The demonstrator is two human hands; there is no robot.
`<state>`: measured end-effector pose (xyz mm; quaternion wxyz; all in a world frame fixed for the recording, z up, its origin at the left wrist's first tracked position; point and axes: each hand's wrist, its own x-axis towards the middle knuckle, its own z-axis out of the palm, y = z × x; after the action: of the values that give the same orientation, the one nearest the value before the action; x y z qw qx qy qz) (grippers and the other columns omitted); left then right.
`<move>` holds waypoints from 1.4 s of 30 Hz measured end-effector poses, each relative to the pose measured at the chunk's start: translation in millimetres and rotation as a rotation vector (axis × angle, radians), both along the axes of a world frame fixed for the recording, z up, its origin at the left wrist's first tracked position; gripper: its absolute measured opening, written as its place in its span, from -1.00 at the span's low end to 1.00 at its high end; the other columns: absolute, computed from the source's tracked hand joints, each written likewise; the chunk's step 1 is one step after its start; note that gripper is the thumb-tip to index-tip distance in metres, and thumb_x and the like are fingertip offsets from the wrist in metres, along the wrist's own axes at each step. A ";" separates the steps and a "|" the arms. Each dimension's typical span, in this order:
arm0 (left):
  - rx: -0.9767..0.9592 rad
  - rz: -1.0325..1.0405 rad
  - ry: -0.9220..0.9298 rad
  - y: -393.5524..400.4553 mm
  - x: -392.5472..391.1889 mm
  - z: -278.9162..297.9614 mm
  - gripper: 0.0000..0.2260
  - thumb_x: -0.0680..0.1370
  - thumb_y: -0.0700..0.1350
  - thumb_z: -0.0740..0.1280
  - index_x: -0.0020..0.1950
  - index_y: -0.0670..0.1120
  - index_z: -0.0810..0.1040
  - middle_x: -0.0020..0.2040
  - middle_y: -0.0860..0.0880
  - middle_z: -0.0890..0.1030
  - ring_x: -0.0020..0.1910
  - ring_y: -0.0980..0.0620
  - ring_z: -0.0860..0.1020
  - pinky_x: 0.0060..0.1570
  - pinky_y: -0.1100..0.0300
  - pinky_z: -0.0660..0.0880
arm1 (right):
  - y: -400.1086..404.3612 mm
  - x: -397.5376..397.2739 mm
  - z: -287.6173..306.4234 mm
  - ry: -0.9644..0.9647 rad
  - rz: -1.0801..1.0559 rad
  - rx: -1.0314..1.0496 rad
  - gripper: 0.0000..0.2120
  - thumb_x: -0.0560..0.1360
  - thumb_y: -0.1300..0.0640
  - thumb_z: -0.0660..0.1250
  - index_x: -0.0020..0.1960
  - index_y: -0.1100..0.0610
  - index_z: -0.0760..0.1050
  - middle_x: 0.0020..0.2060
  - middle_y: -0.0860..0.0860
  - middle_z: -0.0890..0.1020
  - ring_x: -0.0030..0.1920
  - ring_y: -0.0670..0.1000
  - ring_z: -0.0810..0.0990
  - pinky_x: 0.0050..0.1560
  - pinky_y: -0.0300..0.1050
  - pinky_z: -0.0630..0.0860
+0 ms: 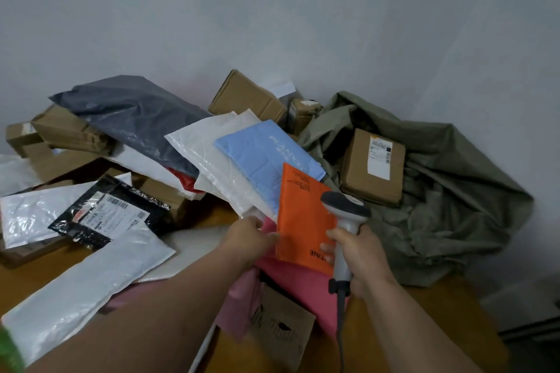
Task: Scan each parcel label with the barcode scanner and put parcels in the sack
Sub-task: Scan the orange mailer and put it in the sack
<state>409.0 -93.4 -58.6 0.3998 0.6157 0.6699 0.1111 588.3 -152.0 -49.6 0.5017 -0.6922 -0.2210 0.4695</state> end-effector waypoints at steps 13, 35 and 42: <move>0.391 0.122 -0.133 10.2 50.1 3.6 -0.82 0.43 -0.26 0.29 -0.13 -0.01 0.62 -0.27 0.05 0.55 -0.20 0.01 0.55 -0.28 0.21 0.40 | 35.9 18.9 -1.9 0.079 0.013 -0.017 -0.81 0.52 0.23 0.37 0.11 0.10 0.48 -0.09 0.09 0.65 -0.15 0.07 0.69 -0.29 -0.07 0.56; 0.322 0.244 -0.528 -16.7 -66.7 95.4 -0.08 0.35 0.33 0.48 0.59 0.04 0.18 0.48 -0.07 0.35 0.39 -0.04 0.39 0.25 0.04 0.41 | -1.9 -17.1 119.0 0.432 0.249 0.466 -0.65 0.38 0.42 0.36 0.15 0.27 0.62 0.05 0.27 0.69 0.07 0.30 0.68 0.08 0.29 0.60; -0.116 0.173 -0.951 -27.2 -112.3 113.7 -0.58 0.46 -0.09 0.44 0.30 -0.15 0.56 0.10 -0.15 0.70 -0.01 -0.08 0.68 0.01 0.02 0.57 | -7.4 -58.0 110.5 0.510 0.355 0.367 -0.45 0.27 0.32 0.43 0.28 0.31 0.55 0.15 0.34 0.63 0.13 0.35 0.63 0.02 0.27 0.63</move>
<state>296.7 -120.5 55.1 0.6846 0.4153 0.4667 0.3756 530.3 -159.4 60.9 0.5671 -0.4019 -0.2861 0.6596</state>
